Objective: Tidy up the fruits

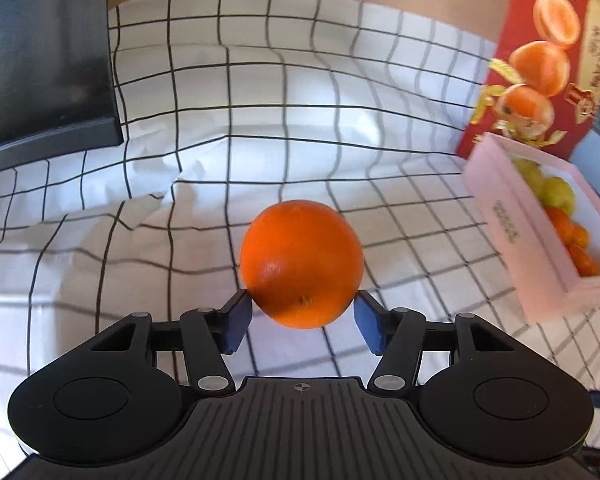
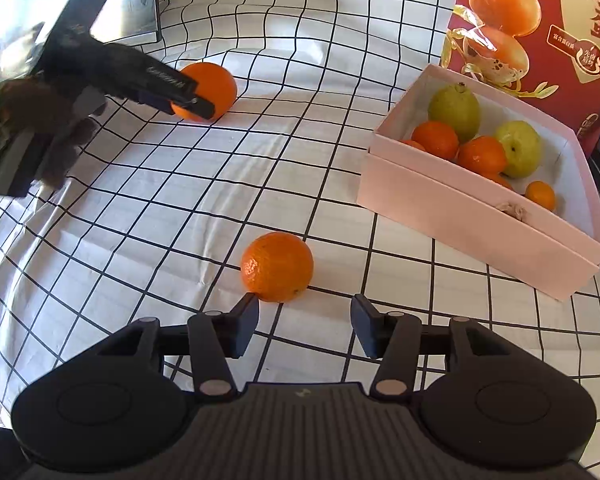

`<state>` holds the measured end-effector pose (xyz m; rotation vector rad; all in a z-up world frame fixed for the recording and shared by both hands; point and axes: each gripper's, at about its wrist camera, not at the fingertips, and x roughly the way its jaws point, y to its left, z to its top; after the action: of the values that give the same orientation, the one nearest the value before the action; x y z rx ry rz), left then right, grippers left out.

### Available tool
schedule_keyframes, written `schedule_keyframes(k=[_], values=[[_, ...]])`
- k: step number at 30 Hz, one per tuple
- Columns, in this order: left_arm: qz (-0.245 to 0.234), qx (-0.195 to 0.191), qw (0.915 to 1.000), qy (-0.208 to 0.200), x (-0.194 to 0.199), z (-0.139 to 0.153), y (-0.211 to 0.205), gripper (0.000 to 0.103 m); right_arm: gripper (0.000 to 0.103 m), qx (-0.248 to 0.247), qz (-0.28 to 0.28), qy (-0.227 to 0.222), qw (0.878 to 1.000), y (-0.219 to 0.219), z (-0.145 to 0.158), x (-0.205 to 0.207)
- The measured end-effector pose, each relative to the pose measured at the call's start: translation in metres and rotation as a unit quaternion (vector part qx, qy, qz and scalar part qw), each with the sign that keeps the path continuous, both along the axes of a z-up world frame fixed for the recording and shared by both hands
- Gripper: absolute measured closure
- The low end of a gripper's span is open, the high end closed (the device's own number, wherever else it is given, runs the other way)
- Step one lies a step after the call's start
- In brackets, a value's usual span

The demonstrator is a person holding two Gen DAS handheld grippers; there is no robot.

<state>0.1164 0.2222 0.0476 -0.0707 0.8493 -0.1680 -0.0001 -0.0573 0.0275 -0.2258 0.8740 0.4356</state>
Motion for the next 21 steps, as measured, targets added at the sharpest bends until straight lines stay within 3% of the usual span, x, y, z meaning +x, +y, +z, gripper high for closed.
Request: schedule_keyframes(k=[17, 20, 21], values=[[-0.023, -0.004, 0.9997, 0.01, -0.069, 0.007, -0.031, 0.047, 0.047, 0.01, 0.028, 0.0, 1.0, 0.007, -0.004, -0.003], [-0.027, -0.018, 0.9994, 0.015, -0.079, 0.009, -0.033, 0.063, 0.047, 0.009, 0.029, 0.001, 1.0, 0.006, -0.005, -0.003], [-0.03, -0.028, 0.9991, 0.016, -0.084, 0.012, -0.033, 0.078, 0.047, 0.009, 0.029, 0.001, 1.0, 0.006, -0.006, -0.003]])
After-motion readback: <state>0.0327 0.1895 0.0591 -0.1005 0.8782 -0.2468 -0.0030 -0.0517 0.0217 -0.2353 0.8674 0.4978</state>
